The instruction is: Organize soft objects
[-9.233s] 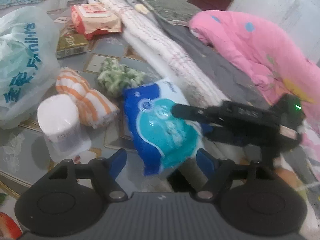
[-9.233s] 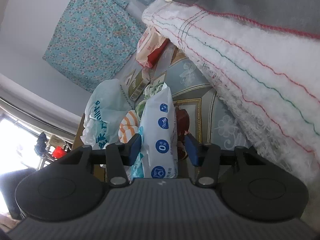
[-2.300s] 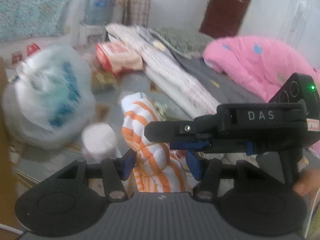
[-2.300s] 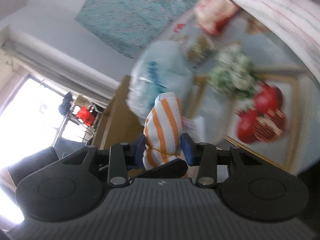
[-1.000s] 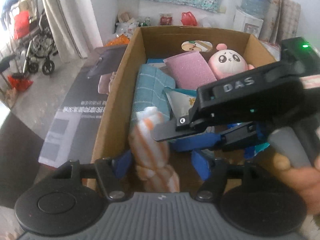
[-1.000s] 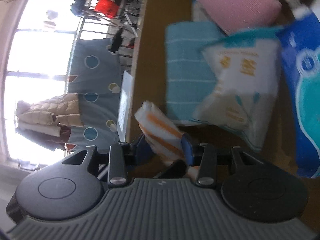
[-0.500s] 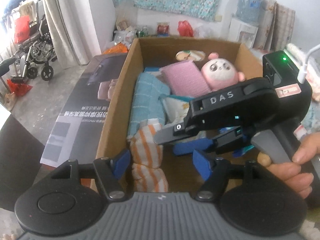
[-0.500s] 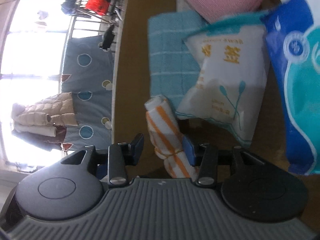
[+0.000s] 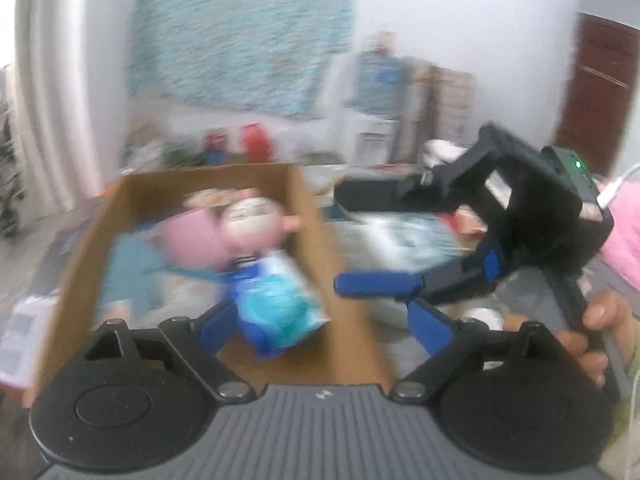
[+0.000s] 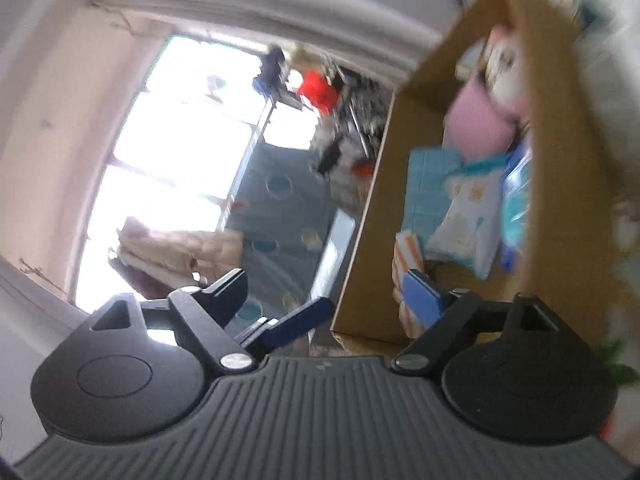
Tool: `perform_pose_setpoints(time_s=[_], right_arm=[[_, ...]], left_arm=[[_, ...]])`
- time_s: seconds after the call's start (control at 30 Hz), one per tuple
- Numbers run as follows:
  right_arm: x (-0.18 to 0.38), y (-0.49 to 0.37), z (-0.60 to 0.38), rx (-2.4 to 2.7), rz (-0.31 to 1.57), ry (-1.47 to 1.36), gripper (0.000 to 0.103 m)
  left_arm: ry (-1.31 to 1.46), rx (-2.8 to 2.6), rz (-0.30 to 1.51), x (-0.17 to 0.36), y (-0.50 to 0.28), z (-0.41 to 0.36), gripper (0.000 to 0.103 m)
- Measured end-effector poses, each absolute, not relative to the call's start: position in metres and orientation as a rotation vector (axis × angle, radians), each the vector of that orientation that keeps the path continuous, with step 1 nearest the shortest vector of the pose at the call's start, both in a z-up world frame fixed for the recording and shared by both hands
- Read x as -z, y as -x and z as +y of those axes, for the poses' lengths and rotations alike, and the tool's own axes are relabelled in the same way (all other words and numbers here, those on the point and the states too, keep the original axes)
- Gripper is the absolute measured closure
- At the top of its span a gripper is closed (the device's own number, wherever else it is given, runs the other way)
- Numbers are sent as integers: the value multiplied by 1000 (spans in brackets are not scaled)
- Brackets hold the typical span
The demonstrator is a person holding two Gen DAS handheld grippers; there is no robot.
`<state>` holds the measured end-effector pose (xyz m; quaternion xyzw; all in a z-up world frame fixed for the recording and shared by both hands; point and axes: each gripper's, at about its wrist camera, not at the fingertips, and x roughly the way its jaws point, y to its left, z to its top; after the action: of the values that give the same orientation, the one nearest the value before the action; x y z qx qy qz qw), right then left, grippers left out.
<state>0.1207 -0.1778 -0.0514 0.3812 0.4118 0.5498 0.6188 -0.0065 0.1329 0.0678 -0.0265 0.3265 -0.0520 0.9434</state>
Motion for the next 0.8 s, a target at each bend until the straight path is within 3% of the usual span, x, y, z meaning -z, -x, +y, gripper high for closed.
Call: perform_pose_setpoints(time_s=[0.3, 0.43, 0.8], right_arm=[[44, -85, -325, -1061, 630, -824, 9], [72, -86, -348, -791, 684, -648, 8], [104, -94, -307, -655, 772, -280, 8]], left_arm=[[-56, 346, 645, -35, 1, 26, 9], [-65, 399, 739, 10, -13, -9, 10], [-42, 360, 854, 85, -45, -21, 31]])
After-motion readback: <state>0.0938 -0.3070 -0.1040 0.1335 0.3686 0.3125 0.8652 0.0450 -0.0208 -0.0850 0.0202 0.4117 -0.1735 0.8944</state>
